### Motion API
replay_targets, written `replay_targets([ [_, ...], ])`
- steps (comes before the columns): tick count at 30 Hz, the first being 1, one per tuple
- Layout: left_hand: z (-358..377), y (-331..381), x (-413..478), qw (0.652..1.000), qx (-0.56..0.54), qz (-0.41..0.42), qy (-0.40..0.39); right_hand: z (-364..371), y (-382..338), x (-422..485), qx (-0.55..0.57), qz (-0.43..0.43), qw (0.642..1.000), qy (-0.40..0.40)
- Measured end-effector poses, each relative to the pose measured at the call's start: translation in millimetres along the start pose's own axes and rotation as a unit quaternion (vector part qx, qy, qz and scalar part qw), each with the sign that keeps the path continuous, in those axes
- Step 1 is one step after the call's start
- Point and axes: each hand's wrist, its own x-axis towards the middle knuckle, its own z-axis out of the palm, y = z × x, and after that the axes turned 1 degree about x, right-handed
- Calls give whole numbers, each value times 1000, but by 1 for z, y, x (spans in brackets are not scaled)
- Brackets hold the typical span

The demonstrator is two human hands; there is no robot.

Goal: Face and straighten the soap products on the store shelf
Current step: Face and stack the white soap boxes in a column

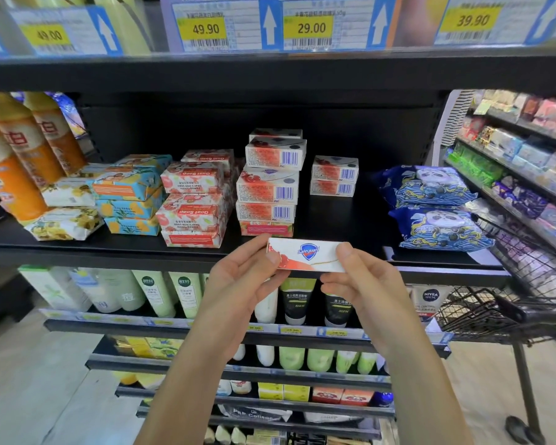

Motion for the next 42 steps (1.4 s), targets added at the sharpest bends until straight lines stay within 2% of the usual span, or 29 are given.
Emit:
replay_targets([
  [8, 1, -3, -1, 1000, -19, -5, 14, -1, -1, -5, 31, -24, 999, -27],
  [13, -1, 0, -3, 1000, 14, -13, -8, -3, -1, -9, 22, -48, 998, -40],
  [20, 1, 2, -7, 999, 7, -46, -3, -4, -1, -11, 14, -83, 995, -59],
  [31, -4, 0, -9, 999, -18, -37, 2, -4, 3, -10, 37, -50, 996, -68],
  [42, 0, -3, -15, 999, -18, -34, 10, 0, 4, -12, 17, -10, 1000, -19],
])
